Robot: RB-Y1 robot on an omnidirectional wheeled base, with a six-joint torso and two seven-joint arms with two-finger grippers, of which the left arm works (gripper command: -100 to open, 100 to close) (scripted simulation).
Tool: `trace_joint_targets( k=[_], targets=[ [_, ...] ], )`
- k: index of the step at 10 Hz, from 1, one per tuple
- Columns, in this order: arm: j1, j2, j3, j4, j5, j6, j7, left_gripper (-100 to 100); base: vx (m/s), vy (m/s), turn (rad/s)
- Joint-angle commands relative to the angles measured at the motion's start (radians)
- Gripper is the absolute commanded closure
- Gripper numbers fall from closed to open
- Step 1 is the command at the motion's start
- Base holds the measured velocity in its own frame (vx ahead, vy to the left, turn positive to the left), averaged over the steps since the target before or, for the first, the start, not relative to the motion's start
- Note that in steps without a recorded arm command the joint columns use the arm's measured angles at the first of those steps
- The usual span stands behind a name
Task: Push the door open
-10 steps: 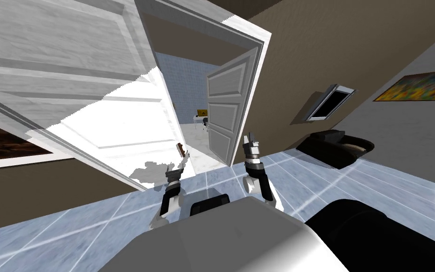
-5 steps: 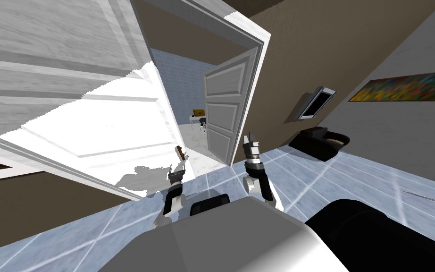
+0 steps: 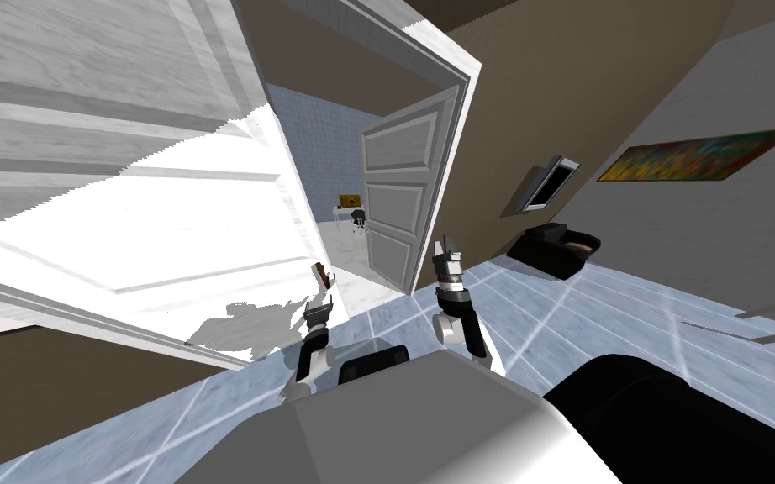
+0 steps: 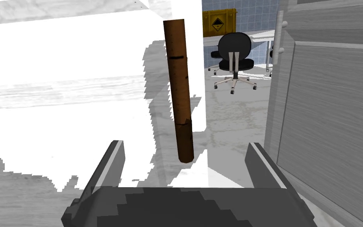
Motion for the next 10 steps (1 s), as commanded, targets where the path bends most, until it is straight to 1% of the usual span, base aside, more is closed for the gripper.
trace_joint_targets(
  k=[1, 3, 4, 5, 6, 8, 10],
  targets=[
    [-0.012, -0.007, -0.004, 0.034, 0.014, -0.006, 0.035, -100, 0.058, 0.121, -0.140],
    [-0.031, -0.018, -0.010, 0.083, 0.029, -0.016, 0.073, -100, 0.058, 0.134, -0.148],
    [-0.037, -0.022, -0.011, 0.098, 0.033, -0.019, 0.085, -100, 0.055, 0.139, -0.117],
    [-0.037, -0.021, -0.010, 0.095, 0.029, -0.021, 0.075, -100, 0.022, 0.057, -0.021],
    [-0.037, -0.008, -0.009, 0.101, 0.031, -0.026, 0.082, -100, 0.098, 0.036, -0.029],
    [-0.035, 0.001, -0.007, 0.106, 0.033, -0.031, 0.086, -100, 0.203, 0.029, -0.035],
    [-0.033, 0.006, -0.005, 0.110, 0.035, -0.036, 0.090, -100, 0.197, 0.050, -0.026]
  ],
)
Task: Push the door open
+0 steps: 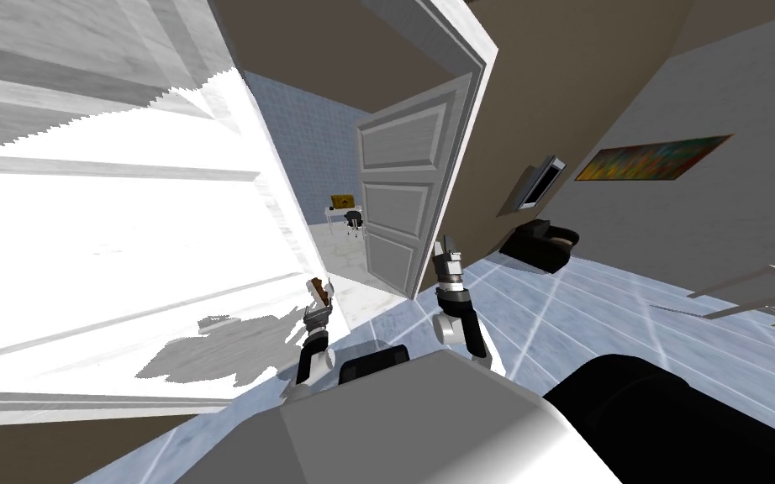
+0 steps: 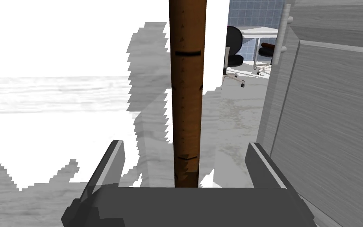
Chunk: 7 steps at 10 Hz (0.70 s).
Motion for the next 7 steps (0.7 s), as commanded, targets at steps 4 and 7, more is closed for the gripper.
trace_joint_targets(
  k=[4, 7],
  targets=[
    [0.002, -0.007, 0.004, 0.017, 0.004, -0.015, 0.012, -100, 0.183, 0.050, -0.029],
    [-0.001, -0.005, 0.004, 0.018, 0.003, -0.014, 0.011, 100, 0.014, 0.002, -0.002]
  ],
)
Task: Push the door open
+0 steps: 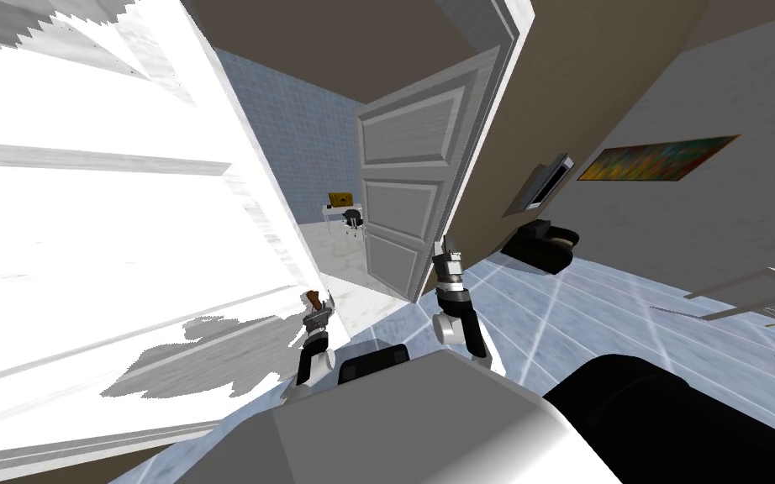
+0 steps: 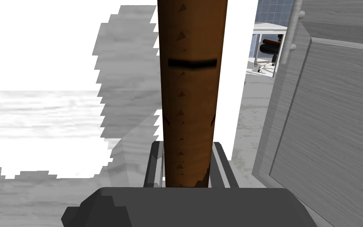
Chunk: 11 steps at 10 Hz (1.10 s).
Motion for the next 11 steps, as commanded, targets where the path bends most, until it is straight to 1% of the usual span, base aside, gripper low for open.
trace_joint_targets(
  k=[1, 4, 5, 6, 7, 10, 11],
  targets=[
    [0.002, 0.000, -0.001, 0.001, -0.001, -0.001, -0.001, 100, -0.014, 0.000, -0.010],
    [0.002, 0.000, -0.001, 0.001, -0.001, -0.001, -0.001, 100, 0.000, 0.000, 0.000],
    [0.001, 0.009, 0.011, -0.003, 0.016, -0.004, -0.013, 100, 0.098, -0.001, -0.024],
    [0.002, 0.013, 0.016, -0.005, 0.024, -0.007, -0.019, 100, 0.153, -0.006, -0.014],
    [0.002, 0.013, 0.016, -0.005, 0.024, -0.007, -0.019, 100, 0.128, -0.007, 0.001],
    [0.007, 0.024, 0.041, -0.012, 0.060, -0.021, -0.046, 100, 0.178, 0.035, -0.019],
    [0.007, 0.024, 0.041, -0.012, 0.060, -0.021, -0.046, 100, 0.137, 0.019, 0.002]
  ],
)
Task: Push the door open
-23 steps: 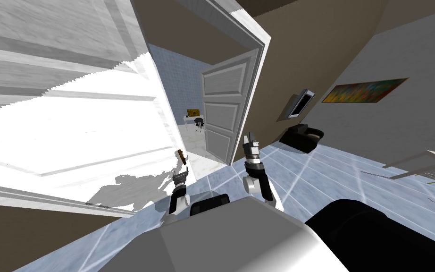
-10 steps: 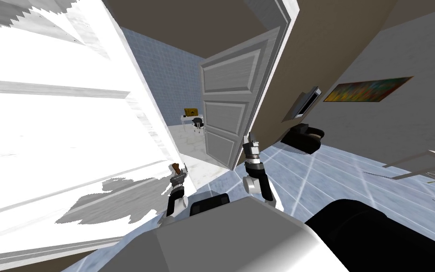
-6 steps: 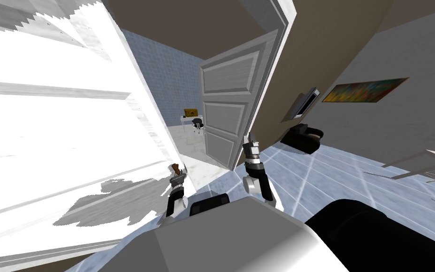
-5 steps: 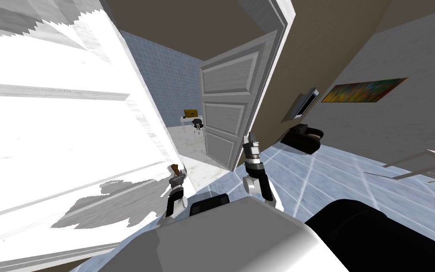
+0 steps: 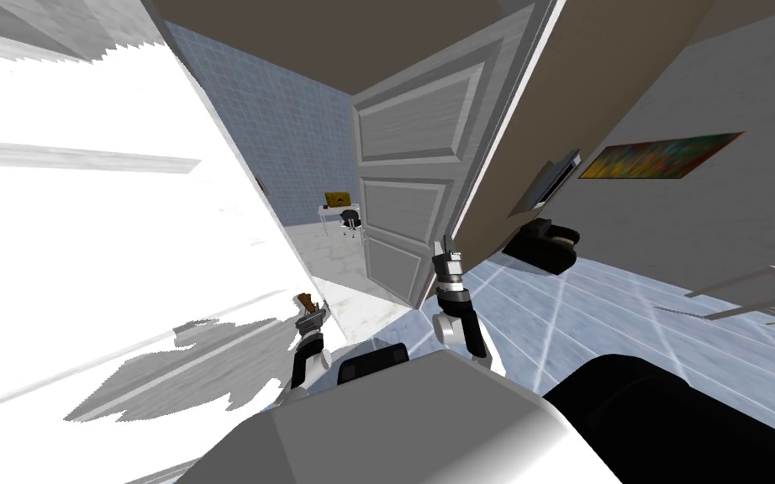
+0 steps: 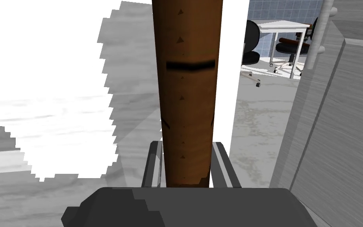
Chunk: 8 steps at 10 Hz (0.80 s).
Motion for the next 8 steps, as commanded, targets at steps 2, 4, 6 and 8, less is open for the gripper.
trace_joint_targets(
  k=[2, 4, 6, 8],
  targets=[
    [-0.006, 0.015, 0.034, 0.009, 0.038, -0.034, -0.023, 100, 0.171, -0.001, -0.014],
    [-0.003, 0.017, 0.049, 0.005, 0.060, -0.042, -0.039, 100, 0.155, 0.034, 0.001],
    [0.001, 0.016, 0.070, -0.001, 0.091, -0.053, -0.062, 100, 0.181, 0.042, -0.005],
    [0.005, 0.012, 0.091, -0.007, 0.122, -0.065, -0.086, 100, 0.215, 0.035, 0.002]
  ],
)
